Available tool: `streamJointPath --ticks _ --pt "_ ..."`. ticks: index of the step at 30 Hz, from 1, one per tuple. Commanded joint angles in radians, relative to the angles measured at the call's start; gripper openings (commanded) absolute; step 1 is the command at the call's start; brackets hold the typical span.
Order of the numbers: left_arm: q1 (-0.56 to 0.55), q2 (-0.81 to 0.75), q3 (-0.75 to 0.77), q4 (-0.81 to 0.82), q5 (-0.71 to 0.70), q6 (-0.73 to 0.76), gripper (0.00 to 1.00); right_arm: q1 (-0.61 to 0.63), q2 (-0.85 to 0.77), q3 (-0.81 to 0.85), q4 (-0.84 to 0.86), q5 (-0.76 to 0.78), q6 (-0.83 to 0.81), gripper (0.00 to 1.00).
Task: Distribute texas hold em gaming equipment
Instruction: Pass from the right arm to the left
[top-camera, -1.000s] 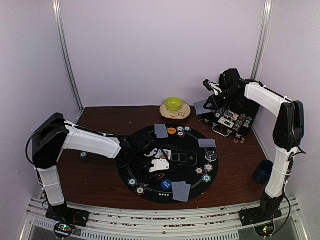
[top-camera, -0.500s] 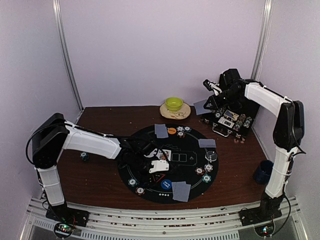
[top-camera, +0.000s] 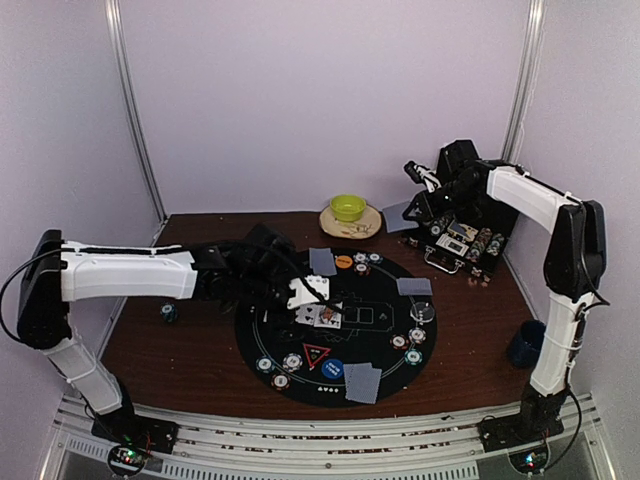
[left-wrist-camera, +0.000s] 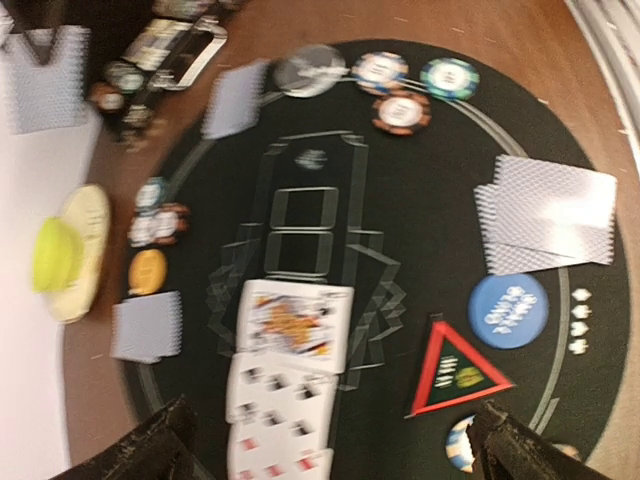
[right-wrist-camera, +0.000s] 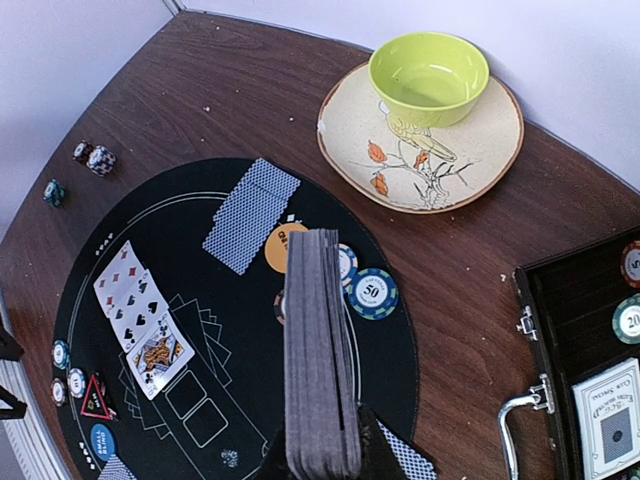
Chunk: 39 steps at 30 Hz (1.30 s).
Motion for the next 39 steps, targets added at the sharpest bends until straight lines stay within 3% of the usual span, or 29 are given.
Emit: streamJointPath --ticks 1,8,11,21,39 --pt "0.063 -0.072 0.036 0.085 -0.184 0.026 0.98 0.023 0.016 0.032 0.062 -0.082 0.086 0.00" --pt "0.174 -0.055 0.147 0.101 -0.177 0.026 0.98 0.131 0.056 0.013 0.157 -0.189 0.196 0.00" --pt "0.184 -0.023 0.176 0.097 -0.170 0.038 0.98 0.178 0.082 0.006 0.192 -0.295 0.256 0.00" --pt "0.177 0.002 0.172 0.060 -0.142 0.068 0.98 0.323 0.128 -0.031 0.272 -0.426 0.365 0.00" --pt "0.153 0.048 0.116 0.079 -0.130 0.087 0.98 0.354 0.155 -0.092 0.437 -0.620 0.540 0.00"
